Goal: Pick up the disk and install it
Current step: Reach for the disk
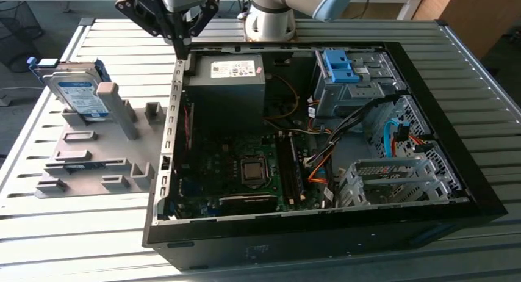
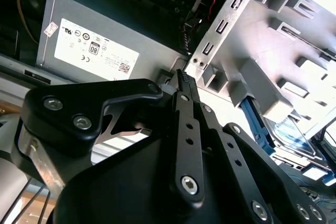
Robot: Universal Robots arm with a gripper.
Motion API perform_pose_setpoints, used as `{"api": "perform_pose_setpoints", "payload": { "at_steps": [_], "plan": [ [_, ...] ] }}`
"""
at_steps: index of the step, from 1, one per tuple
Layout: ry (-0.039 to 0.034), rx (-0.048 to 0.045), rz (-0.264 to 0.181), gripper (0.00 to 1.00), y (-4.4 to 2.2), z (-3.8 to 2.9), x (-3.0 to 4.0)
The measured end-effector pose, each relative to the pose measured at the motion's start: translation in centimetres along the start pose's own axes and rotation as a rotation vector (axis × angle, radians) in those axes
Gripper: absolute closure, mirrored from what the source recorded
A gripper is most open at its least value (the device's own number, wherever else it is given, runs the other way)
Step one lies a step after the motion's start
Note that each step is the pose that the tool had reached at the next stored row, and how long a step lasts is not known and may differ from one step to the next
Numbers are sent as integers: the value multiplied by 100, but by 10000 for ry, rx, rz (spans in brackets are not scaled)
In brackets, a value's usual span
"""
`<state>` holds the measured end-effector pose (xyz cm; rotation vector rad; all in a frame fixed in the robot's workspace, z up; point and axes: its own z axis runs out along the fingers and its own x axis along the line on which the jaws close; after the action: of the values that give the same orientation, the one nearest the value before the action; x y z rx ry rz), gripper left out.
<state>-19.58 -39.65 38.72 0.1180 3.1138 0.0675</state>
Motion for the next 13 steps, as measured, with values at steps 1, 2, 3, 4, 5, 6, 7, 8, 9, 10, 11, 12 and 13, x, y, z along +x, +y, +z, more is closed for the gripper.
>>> {"api": "perform_pose_setpoints", "payload": {
  "at_steps": [1,2,3,4,5,6,7,8,9,10,11,12,13],
  "plan": [
    [0,0,1,89,0,0,5],
    [0,0,0,89,-1,0,12],
    [1,1,0,89,-2,0,22],
    [-1,-1,1,89,-2,1,33],
    [0,0,0,89,-2,1,43],
    [0,0,1,89,-2,2,54],
    [0,0,1,89,-1,2,67],
    [0,-1,1,89,0,2,81],
    [0,0,0,89,1,2,100],
    [1,1,0,89,3,2,124],
    [1,1,-1,89,4,2,152],
    [0,0,-1,89,7,3,179],
    [0,0,0,89,12,3,206]
  ]
}}
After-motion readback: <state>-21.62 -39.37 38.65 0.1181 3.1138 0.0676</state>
